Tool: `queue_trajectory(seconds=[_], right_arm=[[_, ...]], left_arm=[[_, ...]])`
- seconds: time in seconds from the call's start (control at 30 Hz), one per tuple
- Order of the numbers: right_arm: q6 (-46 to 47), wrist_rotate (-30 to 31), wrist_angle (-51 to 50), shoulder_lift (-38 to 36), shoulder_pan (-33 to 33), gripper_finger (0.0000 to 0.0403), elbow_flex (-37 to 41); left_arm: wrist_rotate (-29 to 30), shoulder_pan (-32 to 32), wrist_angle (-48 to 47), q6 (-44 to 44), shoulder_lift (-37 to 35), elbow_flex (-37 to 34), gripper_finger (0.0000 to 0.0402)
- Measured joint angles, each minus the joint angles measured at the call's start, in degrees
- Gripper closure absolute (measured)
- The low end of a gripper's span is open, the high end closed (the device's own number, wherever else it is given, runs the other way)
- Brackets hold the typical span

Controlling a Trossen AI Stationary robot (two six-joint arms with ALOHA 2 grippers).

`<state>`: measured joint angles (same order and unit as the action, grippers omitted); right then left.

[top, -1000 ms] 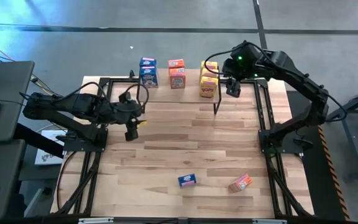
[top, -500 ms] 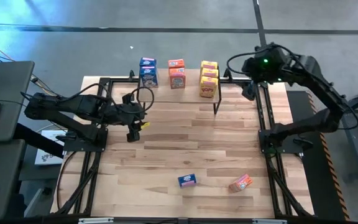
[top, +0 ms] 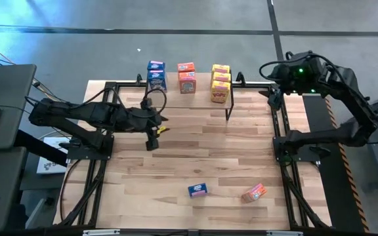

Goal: Stack cereal on shelf
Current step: Put the blue cereal box on the shelf aligned with the other blue cereal boxes

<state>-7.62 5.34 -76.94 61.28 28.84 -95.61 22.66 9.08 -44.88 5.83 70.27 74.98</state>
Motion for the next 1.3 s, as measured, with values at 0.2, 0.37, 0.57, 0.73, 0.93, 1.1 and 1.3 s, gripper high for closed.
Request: queue_trajectory(seconds=[0.2,0.37,0.57,0.73,0.93,1.1,1.3], right_arm=[[0.11,-4.34,0.05,-1.21,-0.02,0.0104,0.02],[0.15,-4.54,0.53,-2.91,-0.02,0.0104,0.02],[1.11,-6.32,1.06,-5.44,-0.02,0.0104,0.44],[1.25,-7.11,5.65,-11.92,-0.02,0.0104,7.72],[2.32,-7.39,16.07,-24.3,-0.02,0.0104,23.91],[5.55,-7.53,21.75,-33.16,-0.02,0.0104,34.49],[8.72,-7.61,28.34,-42.05,-0.02,0.0104,45.33]], left_arm=[[-0.1,0.0,3.53,-4.85,1.41,0.08,0.0243],[1.67,0.0,4.96,-7.05,1.72,-0.02,0.024],[5.28,-0.05,9.56,-9.47,1.76,-0.02,0.0238],[5.17,0.06,11.95,-9.51,1.76,-0.02,0.0238],[5.08,0.91,11.67,-9.15,1.76,-0.02,0.0238],[4.91,1.55,11.7,-9.1,1.76,-0.02,0.0238],[4.91,1.53,11.71,-9.08,1.76,-0.02,0.0238]])
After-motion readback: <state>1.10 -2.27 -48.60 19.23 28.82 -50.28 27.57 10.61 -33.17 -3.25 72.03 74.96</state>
